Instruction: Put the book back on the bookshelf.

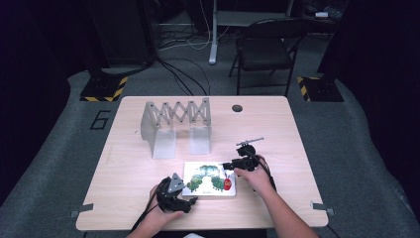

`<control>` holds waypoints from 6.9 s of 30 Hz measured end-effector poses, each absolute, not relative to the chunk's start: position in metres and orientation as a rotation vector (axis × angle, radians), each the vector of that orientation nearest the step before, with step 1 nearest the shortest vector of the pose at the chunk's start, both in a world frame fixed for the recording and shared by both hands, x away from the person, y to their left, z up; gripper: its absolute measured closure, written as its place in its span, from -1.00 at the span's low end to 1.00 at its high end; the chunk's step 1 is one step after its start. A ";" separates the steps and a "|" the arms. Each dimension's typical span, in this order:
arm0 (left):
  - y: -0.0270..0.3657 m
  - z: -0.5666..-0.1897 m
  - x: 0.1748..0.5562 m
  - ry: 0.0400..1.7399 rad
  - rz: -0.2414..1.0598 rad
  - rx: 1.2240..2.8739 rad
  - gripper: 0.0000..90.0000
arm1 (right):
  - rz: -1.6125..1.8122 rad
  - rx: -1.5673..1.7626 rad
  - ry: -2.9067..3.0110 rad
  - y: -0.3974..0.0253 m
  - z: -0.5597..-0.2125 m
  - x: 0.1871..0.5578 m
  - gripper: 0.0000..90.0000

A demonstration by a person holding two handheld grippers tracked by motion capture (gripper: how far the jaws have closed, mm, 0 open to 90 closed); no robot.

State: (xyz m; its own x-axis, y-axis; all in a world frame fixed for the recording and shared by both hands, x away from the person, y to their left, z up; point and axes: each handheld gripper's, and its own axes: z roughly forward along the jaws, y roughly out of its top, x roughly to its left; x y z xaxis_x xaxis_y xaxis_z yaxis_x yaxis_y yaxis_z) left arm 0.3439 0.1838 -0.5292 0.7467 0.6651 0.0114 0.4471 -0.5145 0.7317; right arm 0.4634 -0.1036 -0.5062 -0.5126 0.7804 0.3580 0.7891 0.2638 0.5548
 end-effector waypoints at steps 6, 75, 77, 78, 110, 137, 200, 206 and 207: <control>0.183 -0.529 0.342 0.844 0.375 2.195 -0.68 | -1.096 -1.573 -2.472 -0.102 -0.505 0.462 0.02; 0.170 -0.530 0.339 1.023 0.494 2.169 -1.00 | -1.320 -1.499 -2.308 -0.111 -0.469 0.443 0.17; 0.169 -0.530 0.338 1.014 0.513 2.167 -1.00 | -1.325 -1.495 -2.307 -0.111 -0.469 0.443 0.17; 0.169 -0.530 0.337 1.005 0.510 2.173 -0.99 | -1.322 -1.491 -2.311 -0.111 -0.469 0.443 0.17; 0.164 -0.529 0.327 0.747 0.647 2.198 -0.69 | -1.281 -1.526 -2.297 -0.114 -0.481 0.452 0.00; 0.160 -0.530 0.324 0.781 0.671 2.180 -0.68 | -1.147 -1.490 -2.245 -0.099 -0.501 0.462 -0.08; 0.186 -0.506 0.339 0.894 0.508 2.152 -0.45 | -1.112 -1.469 -2.142 -0.100 -0.510 0.463 0.02; 0.189 -0.512 0.343 0.914 0.482 2.114 -0.60 | -1.114 -1.460 -2.166 -0.101 -0.510 0.463 0.03; 0.190 -0.513 0.343 0.919 0.483 2.110 -0.61 | -1.110 -1.460 -2.167 -0.101 -0.510 0.463 0.03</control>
State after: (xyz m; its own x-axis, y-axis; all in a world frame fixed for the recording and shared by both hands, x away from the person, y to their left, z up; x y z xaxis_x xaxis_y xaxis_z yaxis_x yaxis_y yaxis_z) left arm 0.3430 0.1895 -0.5126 0.6677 0.7435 0.0362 0.4517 -0.4433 0.7743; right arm 0.4626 -0.1005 -0.5100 -0.4375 0.6510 0.6204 0.8838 0.1842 0.4300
